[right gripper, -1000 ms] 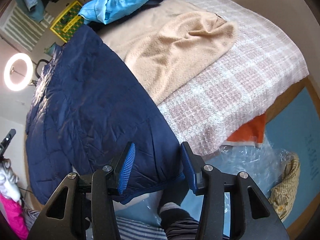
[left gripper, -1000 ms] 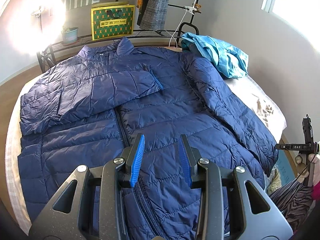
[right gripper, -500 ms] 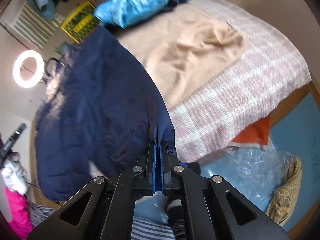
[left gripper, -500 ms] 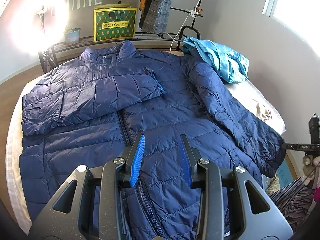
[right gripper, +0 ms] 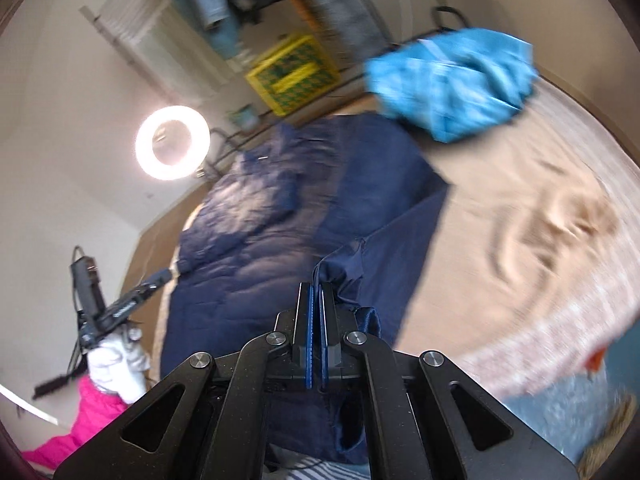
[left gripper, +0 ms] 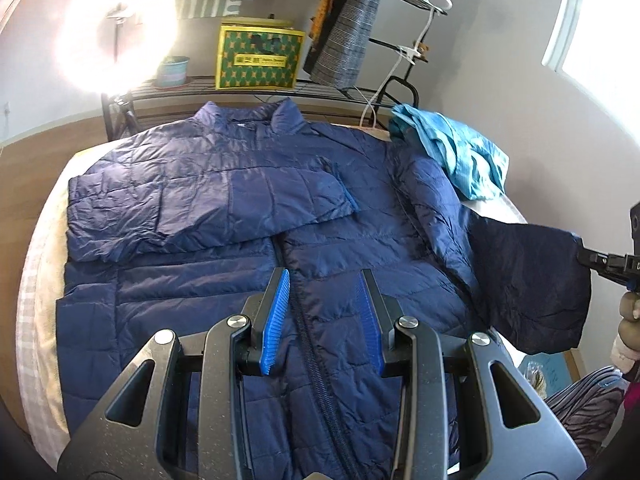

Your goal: Fold large clothes

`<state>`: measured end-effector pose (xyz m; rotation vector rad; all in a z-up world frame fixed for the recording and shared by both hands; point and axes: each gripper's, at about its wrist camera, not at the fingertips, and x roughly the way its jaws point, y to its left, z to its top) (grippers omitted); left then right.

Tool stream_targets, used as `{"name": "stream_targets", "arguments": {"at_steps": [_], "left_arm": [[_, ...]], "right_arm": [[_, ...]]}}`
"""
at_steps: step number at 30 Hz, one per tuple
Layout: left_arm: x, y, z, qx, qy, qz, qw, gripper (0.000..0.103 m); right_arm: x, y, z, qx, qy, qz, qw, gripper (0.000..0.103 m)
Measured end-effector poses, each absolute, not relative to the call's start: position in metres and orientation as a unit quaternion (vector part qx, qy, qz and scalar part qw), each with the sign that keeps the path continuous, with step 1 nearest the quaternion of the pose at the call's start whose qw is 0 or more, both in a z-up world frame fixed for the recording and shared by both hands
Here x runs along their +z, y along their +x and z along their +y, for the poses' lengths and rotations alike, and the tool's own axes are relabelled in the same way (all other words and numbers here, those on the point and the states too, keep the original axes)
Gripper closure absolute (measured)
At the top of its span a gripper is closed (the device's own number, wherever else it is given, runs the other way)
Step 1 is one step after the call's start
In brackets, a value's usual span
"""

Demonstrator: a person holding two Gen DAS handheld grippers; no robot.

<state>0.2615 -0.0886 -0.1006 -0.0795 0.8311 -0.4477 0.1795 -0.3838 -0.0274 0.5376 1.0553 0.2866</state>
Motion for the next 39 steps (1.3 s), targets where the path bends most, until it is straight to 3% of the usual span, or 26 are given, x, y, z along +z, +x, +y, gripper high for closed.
{"name": "stream_targets", "arguments": {"at_steps": [7,20,22,24,30,31,32,33,35,37,38,39], "left_arm": [[-0.098,0.268,-0.057,-0.191,-0.068,0.402,0.893,0.068],[-0.125,0.287,-0.046,-0.195,-0.109,0.449,0.865,0.068],[-0.132,0.289,-0.055,-0.206,-0.106,0.459,0.858,0.062],[-0.14,0.291,-0.066,-0.222,-0.119,0.474,0.844,0.048],[-0.173,0.306,-0.101,-0.245,-0.142,0.53,0.8,0.048],[-0.178,0.31,-0.105,-0.245,-0.147,0.538,0.793,0.048],[-0.184,0.313,-0.109,-0.246,-0.153,0.546,0.786,0.048],[-0.191,0.318,-0.113,-0.245,-0.157,0.555,0.779,0.048],[-0.201,0.325,-0.121,-0.238,-0.159,0.567,0.773,0.048],[-0.21,0.331,-0.128,-0.227,-0.156,0.577,0.769,0.048],[-0.212,0.334,-0.131,-0.224,-0.154,0.579,0.769,0.052],[-0.213,0.336,-0.133,-0.222,-0.147,0.577,0.772,0.063]], "right_arm": [[-0.037,0.236,-0.305,0.206,0.227,0.497,0.812,0.102],[-0.13,0.299,-0.206,0.267,0.171,0.547,0.775,0.102],[-0.134,0.303,-0.2,0.268,0.156,0.553,0.774,0.101],[-0.131,0.306,-0.2,0.269,0.149,0.551,0.776,0.101],[-0.111,0.31,-0.23,0.243,0.153,0.521,0.803,0.099],[-0.107,0.31,-0.236,0.236,0.154,0.517,0.808,0.097],[-0.105,0.311,-0.242,0.227,0.155,0.512,0.814,0.087],[-0.101,0.311,-0.249,0.219,0.155,0.506,0.819,0.071],[-0.094,0.311,-0.263,0.203,0.151,0.493,0.833,0.056],[-0.086,0.312,-0.279,0.184,0.143,0.482,0.844,0.056],[-0.084,0.314,-0.282,0.178,0.142,0.48,0.847,0.056],[-0.082,0.315,-0.289,0.169,0.142,0.475,0.852,0.056]]}}
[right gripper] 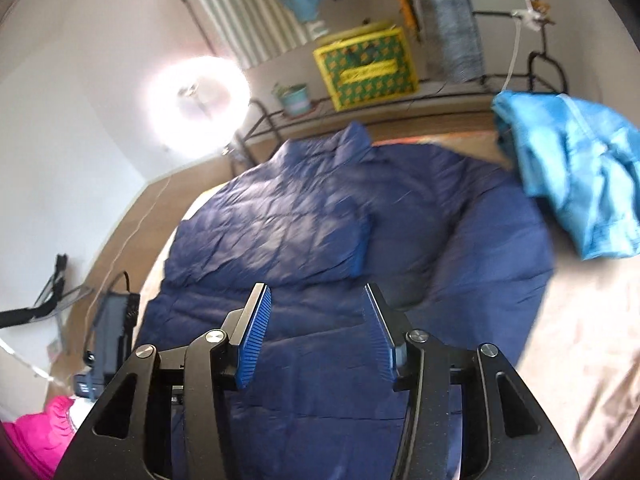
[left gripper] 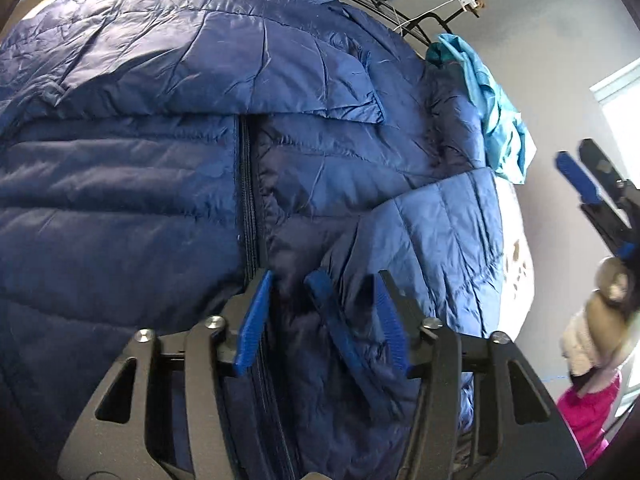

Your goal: Fold large clothes

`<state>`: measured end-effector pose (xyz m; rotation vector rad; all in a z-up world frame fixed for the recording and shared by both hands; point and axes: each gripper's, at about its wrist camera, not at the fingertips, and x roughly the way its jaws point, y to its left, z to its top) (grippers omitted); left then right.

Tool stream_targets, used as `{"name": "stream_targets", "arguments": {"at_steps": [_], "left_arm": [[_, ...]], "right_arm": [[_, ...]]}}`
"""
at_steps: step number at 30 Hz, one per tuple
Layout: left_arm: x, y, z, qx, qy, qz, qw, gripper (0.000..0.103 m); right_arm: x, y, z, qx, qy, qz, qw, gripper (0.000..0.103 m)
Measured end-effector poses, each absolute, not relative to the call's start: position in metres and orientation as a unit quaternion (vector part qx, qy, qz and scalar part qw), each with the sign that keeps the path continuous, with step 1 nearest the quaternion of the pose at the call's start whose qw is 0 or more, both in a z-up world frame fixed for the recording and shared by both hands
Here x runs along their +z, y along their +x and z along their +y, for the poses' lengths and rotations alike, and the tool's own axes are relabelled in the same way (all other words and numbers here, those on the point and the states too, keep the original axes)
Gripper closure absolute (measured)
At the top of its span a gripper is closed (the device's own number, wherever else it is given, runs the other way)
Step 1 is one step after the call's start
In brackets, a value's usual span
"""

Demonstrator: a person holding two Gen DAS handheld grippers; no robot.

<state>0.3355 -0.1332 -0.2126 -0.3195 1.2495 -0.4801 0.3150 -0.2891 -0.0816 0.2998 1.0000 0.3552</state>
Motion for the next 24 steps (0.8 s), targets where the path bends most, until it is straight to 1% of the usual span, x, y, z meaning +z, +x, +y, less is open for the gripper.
{"name": "stream_targets", "arguments": {"at_steps": [1,2,3,7,9,12,19,24], "left_arm": [[-0.211,0.338,-0.137,-0.223,-0.138,0.572,0.777,0.072],[-0.21,0.34,-0.141,-0.228,-0.13,0.57,0.779,0.088],[-0.207,0.342,-0.146,-0.232,-0.118,0.566,0.782,0.094],[-0.193,0.352,-0.156,-0.243,-0.096,0.547,0.795,0.097],[-0.181,0.36,-0.152,-0.245,-0.1,0.535,0.802,0.097],[-0.161,0.377,-0.143,-0.23,-0.074,0.509,0.826,0.098],[-0.123,0.439,-0.094,-0.169,-0.057,0.455,0.873,0.098],[-0.128,0.485,-0.04,-0.099,-0.055,0.445,0.889,0.098]], "right_arm": [[-0.08,0.316,-0.296,0.159,0.144,0.471,0.855,0.056],[-0.079,0.318,-0.303,0.153,0.149,0.469,0.857,0.056],[-0.078,0.319,-0.308,0.148,0.153,0.468,0.858,0.056],[-0.08,0.323,-0.327,0.125,0.16,0.464,0.862,0.056],[-0.081,0.325,-0.333,0.113,0.154,0.464,0.865,0.056],[-0.085,0.327,-0.344,0.096,0.167,0.466,0.864,0.056],[-0.095,0.329,-0.351,0.082,0.165,0.478,0.859,0.056],[-0.108,0.334,-0.343,0.082,0.161,0.497,0.849,0.056]]}}
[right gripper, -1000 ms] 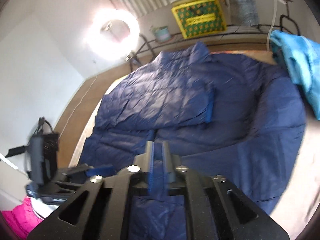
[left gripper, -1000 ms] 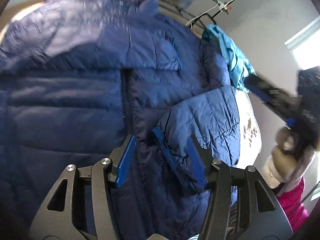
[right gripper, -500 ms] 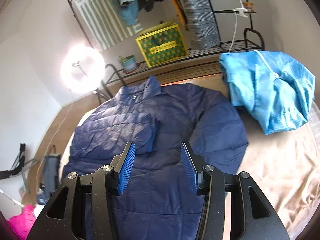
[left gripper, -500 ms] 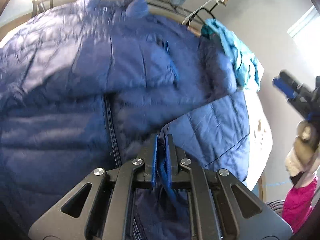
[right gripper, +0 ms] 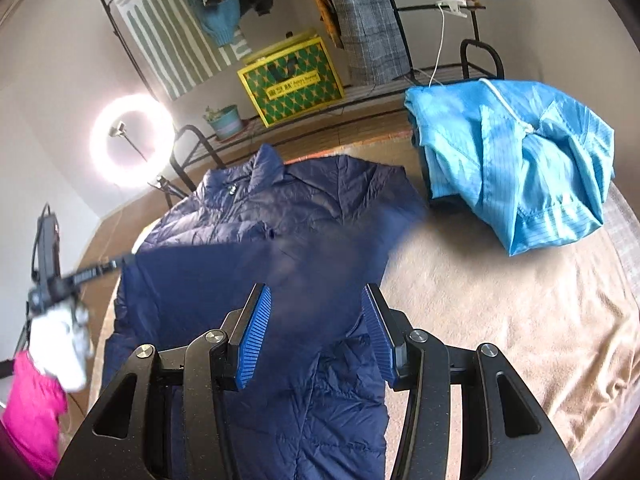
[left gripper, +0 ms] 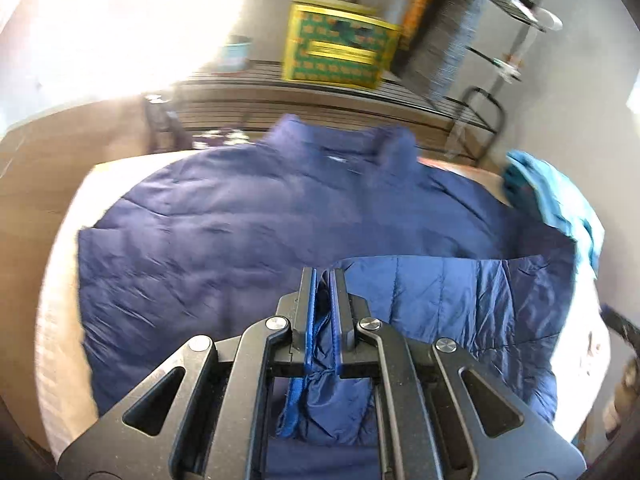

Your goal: Fold large clothes

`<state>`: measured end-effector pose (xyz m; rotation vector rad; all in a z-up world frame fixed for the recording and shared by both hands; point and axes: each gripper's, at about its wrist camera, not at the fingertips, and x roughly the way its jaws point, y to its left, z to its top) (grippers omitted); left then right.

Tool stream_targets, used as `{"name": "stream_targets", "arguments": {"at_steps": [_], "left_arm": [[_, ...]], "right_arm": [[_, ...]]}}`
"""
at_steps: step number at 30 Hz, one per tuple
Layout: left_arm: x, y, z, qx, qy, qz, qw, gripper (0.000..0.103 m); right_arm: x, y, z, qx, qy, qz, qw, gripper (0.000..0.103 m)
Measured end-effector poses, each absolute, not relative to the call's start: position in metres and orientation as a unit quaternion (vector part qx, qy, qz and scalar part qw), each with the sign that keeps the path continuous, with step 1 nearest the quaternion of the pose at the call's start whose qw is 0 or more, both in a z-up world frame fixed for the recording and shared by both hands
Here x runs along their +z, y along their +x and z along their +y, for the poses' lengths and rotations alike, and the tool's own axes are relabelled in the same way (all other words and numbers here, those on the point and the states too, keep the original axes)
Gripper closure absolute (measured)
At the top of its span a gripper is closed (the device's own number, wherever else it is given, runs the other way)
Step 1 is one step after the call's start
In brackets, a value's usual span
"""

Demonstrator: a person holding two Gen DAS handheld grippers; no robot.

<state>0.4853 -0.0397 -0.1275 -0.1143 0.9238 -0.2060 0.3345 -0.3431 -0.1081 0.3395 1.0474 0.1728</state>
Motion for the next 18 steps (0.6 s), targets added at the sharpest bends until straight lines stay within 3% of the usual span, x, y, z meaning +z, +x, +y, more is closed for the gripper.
{"name": "stream_targets", "arguments": {"at_steps": [18], "left_arm": [[-0.207,0.536,0.035,-0.014,-0.082,0.459,0.885,0.099]], "right_arm": [[-0.182,0.356,-0.302,0.076,0.101,0.585,0.801,0.056]]}}
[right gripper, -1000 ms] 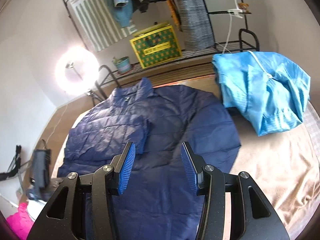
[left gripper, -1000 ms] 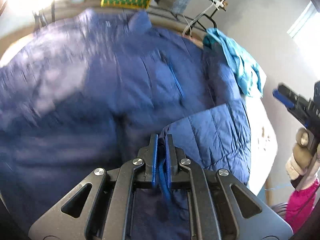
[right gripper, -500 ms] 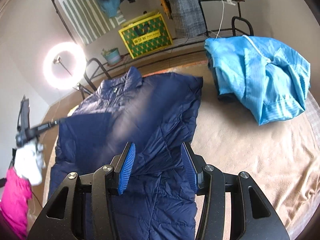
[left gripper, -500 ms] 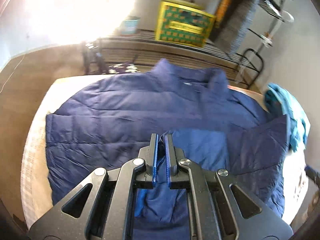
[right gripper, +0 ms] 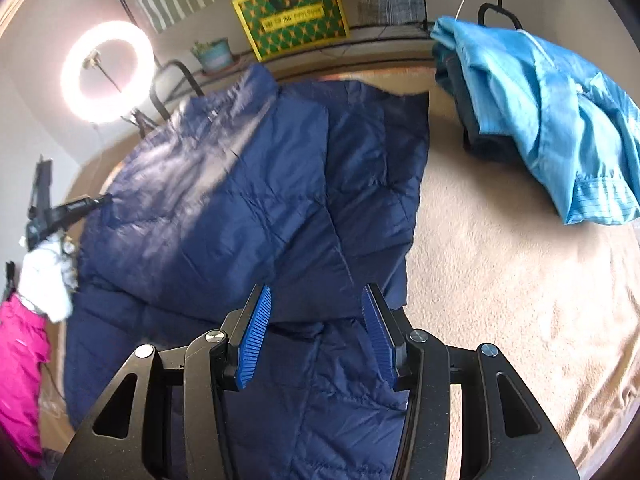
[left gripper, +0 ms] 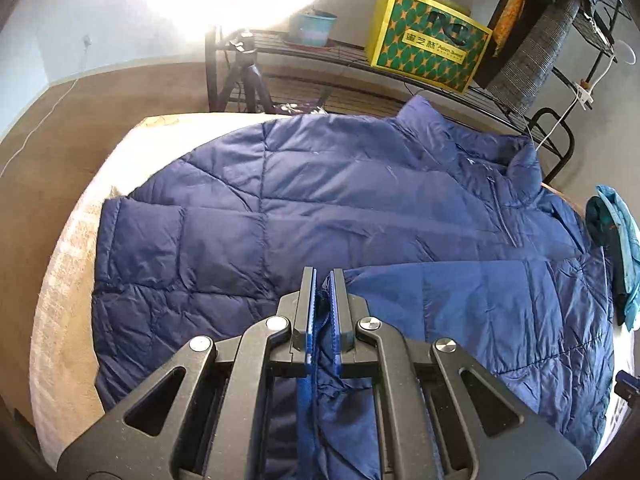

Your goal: Fold large clothes

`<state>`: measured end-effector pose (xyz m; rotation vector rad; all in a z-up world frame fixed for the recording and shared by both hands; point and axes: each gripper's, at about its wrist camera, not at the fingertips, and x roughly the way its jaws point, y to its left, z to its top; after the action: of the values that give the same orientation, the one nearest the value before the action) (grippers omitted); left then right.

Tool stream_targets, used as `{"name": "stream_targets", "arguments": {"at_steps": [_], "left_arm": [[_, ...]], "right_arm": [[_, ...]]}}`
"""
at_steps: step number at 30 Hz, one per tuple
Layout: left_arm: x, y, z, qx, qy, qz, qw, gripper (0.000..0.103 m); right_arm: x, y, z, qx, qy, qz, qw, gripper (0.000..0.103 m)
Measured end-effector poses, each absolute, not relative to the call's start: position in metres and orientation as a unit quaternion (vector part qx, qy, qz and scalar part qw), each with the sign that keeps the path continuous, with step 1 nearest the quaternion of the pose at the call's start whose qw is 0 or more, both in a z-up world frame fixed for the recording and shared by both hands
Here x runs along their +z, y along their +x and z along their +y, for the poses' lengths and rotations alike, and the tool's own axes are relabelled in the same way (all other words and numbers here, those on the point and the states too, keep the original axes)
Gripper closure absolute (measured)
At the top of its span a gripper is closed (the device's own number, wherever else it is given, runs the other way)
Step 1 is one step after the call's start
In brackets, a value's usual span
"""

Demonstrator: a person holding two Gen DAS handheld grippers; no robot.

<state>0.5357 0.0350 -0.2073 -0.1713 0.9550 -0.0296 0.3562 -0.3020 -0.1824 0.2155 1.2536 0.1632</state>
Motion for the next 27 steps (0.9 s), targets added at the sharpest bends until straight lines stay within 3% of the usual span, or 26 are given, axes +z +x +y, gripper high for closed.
{"name": "stream_targets", "arguments": {"at_steps": [14,18,27], "left_arm": [[-0.211,0.569,0.031,-0.003,-0.031,0.458,0.889,0.098],[-0.199,0.56,0.036,0.001,-0.036,0.45,0.892,0.08],[-0.15,0.496,0.056,-0.048,-0.035,0.428,0.902,0.079]], "right_arm": [[-0.208,0.359,-0.296,0.043,0.068,0.602,0.794,0.056],[-0.205,0.358,-0.298,0.045,0.067,0.599,0.797,0.056],[-0.17,0.344,-0.31,0.025,0.064,0.542,0.837,0.056]]}}
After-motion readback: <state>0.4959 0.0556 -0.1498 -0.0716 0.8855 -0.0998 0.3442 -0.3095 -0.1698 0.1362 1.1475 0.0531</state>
